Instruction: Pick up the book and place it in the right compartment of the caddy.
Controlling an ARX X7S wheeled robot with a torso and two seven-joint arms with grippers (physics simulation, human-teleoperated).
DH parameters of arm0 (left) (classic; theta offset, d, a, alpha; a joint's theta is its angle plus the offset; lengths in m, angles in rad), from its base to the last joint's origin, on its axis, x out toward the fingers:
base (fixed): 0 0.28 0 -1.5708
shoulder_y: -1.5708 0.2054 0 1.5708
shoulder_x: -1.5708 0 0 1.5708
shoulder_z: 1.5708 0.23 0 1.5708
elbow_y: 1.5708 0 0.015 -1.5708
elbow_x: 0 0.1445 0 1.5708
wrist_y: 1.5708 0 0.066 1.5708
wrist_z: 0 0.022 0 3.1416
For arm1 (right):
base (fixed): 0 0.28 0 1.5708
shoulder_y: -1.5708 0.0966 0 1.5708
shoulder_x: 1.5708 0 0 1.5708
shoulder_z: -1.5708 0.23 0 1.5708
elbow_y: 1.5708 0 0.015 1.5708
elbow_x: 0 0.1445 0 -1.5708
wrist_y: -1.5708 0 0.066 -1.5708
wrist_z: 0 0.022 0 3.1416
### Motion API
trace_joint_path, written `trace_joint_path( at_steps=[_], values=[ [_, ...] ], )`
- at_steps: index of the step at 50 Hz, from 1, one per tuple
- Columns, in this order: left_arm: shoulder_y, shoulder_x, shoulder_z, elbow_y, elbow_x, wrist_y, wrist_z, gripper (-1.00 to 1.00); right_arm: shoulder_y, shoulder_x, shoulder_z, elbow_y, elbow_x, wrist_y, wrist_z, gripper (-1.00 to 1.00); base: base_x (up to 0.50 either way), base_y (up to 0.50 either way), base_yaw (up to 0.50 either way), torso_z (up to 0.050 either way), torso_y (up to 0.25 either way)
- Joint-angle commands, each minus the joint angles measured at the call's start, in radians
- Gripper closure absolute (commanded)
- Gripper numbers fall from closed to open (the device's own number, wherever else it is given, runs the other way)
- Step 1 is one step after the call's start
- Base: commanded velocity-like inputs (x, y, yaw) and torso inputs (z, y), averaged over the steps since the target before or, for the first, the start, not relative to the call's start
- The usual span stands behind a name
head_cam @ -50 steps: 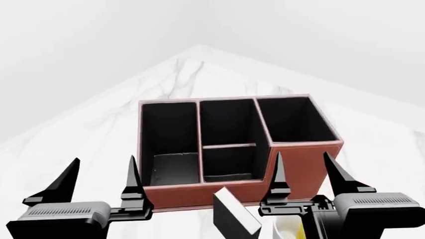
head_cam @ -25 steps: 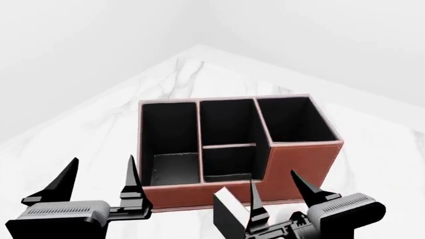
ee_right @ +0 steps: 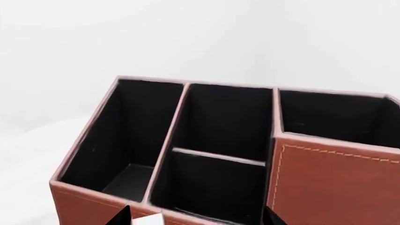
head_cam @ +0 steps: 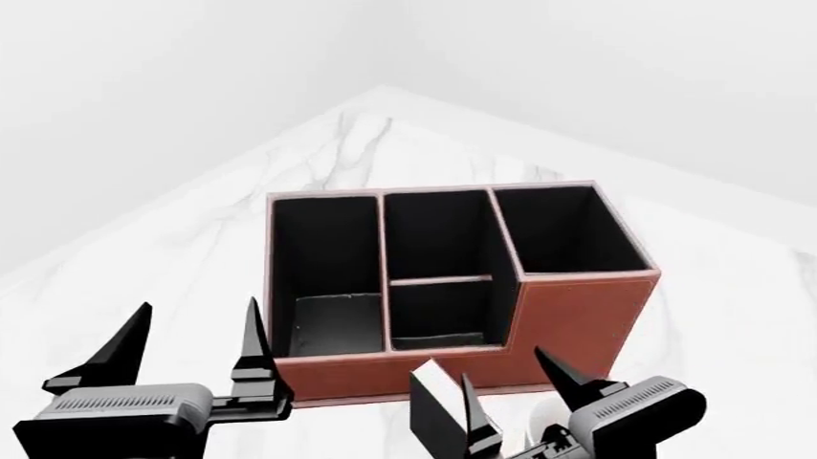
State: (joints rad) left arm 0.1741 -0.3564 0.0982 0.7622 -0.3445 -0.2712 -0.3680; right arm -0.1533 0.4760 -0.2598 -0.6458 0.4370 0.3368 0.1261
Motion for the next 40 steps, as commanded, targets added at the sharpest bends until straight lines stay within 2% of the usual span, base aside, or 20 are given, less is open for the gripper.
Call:
trace_joint_path(
  at_steps=[1, 40],
  values=[
    [-0.001, -0.003, 0.003, -0.002, -0.002, 0.001, -0.004, -1.0, 0.003, 0.009, -0.004, -0.003, 0.014, 0.012, -0.003, -1.0, 0.0, 0.0, 0.0, 0.0, 0.0],
    [-0.001, -0.015, 0.01, -0.001, -0.012, 0.004, -0.018, -1.0, -0.031, 0.002, -0.087, 0.018, -0.023, -0.029, -0.033, -1.0, 0.0, 0.0, 0.0, 0.0, 0.0]
  ],
)
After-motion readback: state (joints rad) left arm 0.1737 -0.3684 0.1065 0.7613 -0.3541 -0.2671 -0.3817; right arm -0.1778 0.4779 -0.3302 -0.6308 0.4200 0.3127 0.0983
